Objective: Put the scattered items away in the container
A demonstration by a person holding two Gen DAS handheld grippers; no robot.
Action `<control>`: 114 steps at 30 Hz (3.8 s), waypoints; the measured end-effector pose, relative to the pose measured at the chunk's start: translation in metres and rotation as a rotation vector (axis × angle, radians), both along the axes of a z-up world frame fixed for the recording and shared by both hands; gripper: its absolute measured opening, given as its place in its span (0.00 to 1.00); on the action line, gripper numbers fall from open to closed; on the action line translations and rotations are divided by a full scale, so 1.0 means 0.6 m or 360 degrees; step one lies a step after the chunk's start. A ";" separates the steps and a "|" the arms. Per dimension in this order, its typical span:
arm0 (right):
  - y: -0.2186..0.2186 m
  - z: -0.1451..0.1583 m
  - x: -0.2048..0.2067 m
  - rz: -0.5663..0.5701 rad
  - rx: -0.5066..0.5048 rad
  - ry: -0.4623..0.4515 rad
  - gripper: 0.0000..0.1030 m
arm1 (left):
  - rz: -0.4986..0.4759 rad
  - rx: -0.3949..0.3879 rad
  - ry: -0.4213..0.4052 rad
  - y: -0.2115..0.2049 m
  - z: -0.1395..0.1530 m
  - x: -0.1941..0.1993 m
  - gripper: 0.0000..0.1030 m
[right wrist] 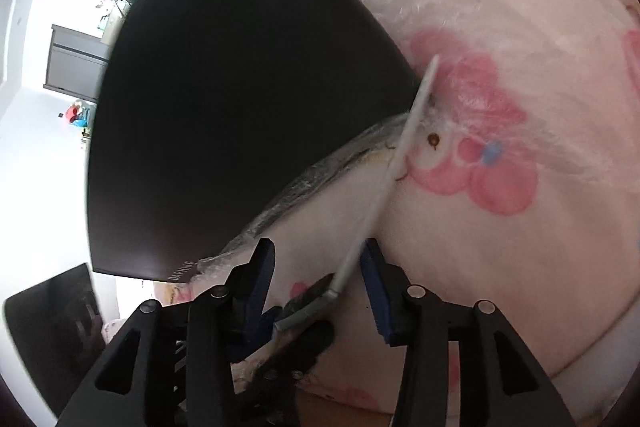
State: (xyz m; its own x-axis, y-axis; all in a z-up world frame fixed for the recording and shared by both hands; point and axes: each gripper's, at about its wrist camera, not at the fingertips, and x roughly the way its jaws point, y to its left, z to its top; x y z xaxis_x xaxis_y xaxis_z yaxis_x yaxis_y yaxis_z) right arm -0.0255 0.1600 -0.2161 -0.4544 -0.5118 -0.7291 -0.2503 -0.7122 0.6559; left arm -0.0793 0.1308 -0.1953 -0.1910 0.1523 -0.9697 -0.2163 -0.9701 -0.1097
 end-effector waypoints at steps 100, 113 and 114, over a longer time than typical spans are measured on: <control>-0.727 0.149 -0.216 0.1438 0.0418 0.0171 0.44 | 0.1613 0.0852 0.0425 -0.856 -0.001 0.071 0.52; -0.697 0.170 -0.202 0.1480 0.0137 0.0243 0.20 | 0.1283 0.0776 0.0553 -0.764 0.076 0.048 0.20; -0.681 0.189 -0.193 0.1472 0.0119 0.0276 0.20 | 0.1222 0.0784 0.0579 -0.746 0.097 0.047 0.20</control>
